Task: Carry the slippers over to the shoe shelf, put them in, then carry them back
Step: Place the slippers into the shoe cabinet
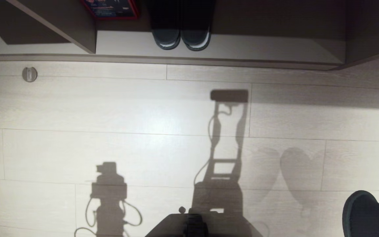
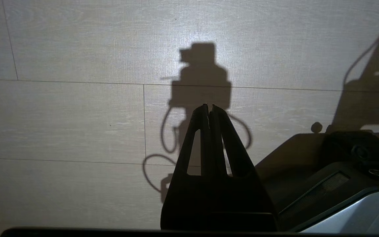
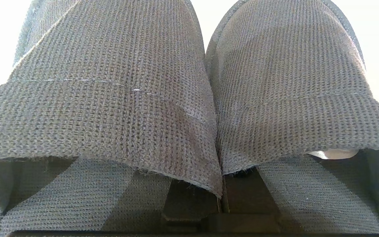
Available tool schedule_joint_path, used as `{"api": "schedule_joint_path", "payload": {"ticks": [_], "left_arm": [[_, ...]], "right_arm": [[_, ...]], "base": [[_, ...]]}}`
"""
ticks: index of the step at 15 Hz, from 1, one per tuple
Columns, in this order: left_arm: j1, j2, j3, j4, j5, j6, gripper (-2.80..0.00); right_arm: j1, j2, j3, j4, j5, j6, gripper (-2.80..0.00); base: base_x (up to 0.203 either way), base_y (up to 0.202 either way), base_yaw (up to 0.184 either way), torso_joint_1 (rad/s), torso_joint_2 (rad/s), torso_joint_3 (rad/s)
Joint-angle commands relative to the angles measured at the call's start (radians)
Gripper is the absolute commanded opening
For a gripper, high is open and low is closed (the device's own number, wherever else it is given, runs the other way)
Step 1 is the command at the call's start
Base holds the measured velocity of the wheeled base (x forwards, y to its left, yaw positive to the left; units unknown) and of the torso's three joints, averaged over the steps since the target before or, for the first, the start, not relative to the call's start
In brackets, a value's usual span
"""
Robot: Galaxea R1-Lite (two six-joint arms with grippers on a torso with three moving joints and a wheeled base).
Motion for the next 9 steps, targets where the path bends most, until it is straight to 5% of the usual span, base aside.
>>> {"api": "schedule_joint_path", "payload": {"ticks": [1, 9], "left_arm": [[0.000, 0.000, 0.002, 0.000, 0.000, 0.000, -2.80], [0.000, 0.000, 0.002, 0.000, 0.000, 0.000, -2.80]], "right_arm": [[0.000, 0.000, 0.002, 0.000, 0.002, -0.002, -2.80], [0.000, 0.000, 0.001, 0.000, -0.004, -0.001, -2.80]], "base": [[0.000, 0.000, 0.000, 0.006, -0.01, -0.206], [0.000, 0.000, 0.000, 0.000, 0.00, -0.195]]}}
